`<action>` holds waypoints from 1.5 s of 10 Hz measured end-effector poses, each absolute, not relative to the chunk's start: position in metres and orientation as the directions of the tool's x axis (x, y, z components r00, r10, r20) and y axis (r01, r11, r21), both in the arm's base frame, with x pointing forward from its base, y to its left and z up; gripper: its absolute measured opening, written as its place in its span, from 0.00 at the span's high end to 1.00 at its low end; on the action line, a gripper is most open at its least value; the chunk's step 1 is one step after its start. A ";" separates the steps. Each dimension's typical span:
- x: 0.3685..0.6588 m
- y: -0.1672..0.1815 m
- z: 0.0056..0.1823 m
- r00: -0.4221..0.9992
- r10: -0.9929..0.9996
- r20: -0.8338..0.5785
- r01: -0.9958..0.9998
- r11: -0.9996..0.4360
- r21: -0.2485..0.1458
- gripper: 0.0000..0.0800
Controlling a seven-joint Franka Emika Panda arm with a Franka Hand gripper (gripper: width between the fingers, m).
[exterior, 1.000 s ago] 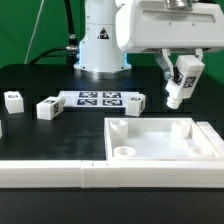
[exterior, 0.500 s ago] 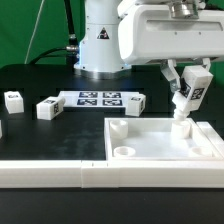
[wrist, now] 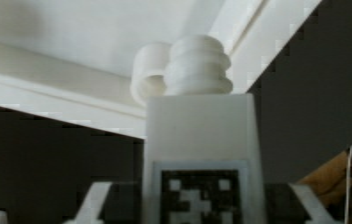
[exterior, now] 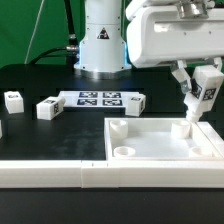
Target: Assemble one leg
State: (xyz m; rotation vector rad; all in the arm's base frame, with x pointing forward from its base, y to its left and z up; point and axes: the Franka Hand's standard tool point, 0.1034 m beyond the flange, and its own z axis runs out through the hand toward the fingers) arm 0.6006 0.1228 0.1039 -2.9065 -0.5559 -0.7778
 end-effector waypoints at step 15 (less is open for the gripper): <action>0.631 0.124 0.077 0.745 0.311 0.591 0.364 -0.931 0.032 0.64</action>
Offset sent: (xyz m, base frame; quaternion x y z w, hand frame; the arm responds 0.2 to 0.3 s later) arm 0.0000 0.0000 0.0000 0.0000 0.0000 0.0000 1.0000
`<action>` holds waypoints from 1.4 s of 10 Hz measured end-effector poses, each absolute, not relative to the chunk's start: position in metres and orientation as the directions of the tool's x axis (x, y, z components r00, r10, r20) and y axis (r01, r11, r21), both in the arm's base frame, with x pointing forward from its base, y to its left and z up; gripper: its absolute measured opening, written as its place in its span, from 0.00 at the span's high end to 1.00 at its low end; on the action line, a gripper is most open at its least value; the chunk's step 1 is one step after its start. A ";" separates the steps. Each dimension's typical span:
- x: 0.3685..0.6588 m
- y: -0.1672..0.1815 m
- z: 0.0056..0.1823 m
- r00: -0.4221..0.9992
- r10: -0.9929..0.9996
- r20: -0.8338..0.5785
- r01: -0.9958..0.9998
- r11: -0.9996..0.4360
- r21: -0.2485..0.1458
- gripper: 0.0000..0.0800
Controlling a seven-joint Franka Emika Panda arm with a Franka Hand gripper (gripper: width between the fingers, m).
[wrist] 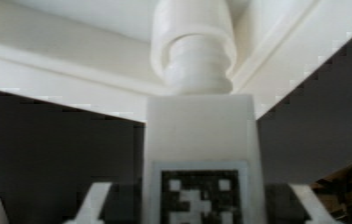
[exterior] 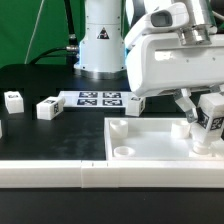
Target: Assemble one leg
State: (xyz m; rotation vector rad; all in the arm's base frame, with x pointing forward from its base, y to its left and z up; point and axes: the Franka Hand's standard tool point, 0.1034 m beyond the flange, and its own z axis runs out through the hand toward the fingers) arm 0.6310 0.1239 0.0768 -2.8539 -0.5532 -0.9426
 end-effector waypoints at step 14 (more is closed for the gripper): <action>0.611 0.115 0.058 0.783 0.287 0.552 0.337 -0.942 0.012 0.41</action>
Offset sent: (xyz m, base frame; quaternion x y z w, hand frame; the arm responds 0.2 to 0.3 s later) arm -0.0106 -0.0025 -0.0070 0.0056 0.0329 0.0371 0.9988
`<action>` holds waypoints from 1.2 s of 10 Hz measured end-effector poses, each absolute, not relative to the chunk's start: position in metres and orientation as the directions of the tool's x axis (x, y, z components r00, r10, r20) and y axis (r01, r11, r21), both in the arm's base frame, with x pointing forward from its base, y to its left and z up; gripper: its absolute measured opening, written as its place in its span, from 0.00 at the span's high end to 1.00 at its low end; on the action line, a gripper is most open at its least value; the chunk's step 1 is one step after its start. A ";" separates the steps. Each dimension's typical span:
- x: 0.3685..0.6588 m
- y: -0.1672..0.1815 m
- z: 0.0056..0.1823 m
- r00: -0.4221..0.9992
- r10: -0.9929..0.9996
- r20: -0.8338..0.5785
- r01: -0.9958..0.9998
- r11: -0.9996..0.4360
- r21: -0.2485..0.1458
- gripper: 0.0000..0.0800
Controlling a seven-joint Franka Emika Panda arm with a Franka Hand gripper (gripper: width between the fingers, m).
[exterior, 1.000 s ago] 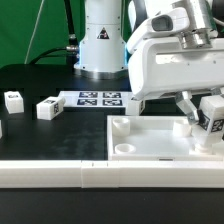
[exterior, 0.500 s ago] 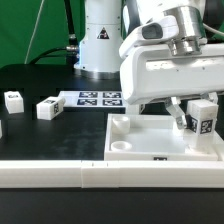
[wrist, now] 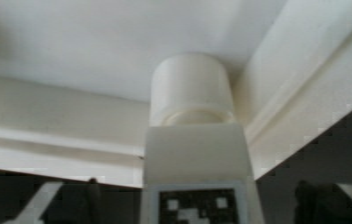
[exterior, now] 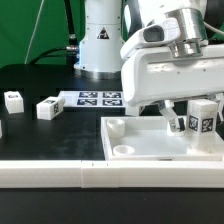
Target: Assemble one leg
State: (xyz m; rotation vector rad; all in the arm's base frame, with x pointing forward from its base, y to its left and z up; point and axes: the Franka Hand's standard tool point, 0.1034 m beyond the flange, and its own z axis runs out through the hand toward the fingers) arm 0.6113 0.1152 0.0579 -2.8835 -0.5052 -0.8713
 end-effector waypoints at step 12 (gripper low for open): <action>0.613 0.119 0.087 0.869 0.321 0.376 0.357 -0.934 -0.029 0.19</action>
Offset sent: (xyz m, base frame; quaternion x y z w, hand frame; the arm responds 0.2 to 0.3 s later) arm 0.0000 0.0000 0.0000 0.0000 0.0000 0.0000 1.0000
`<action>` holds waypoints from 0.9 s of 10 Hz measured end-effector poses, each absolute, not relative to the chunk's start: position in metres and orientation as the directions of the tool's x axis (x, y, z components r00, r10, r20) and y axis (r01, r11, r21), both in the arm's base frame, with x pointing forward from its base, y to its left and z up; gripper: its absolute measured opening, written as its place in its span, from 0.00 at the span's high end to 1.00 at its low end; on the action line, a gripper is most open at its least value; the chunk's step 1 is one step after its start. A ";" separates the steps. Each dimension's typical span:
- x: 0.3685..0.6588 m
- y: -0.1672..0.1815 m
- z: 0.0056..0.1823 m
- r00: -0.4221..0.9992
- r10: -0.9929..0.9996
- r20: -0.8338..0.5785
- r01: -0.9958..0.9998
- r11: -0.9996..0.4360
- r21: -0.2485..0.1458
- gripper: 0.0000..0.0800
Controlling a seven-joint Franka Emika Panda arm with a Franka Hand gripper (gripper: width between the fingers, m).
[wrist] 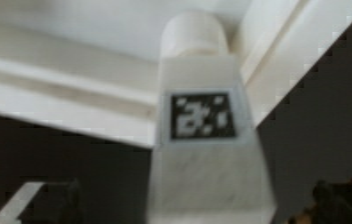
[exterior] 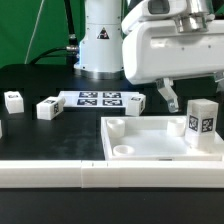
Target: Assemble one leg
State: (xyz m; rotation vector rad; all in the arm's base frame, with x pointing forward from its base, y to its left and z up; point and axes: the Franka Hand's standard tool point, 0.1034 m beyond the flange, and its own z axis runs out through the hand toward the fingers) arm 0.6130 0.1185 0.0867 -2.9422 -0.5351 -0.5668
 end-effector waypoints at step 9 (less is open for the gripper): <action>0.615 0.129 0.086 0.931 0.361 0.046 0.364 -0.924 -0.116 0.41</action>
Offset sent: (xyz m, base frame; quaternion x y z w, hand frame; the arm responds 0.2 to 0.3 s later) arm 0.0048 -0.0071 -0.0046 -0.0130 -0.2186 -0.0137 0.9756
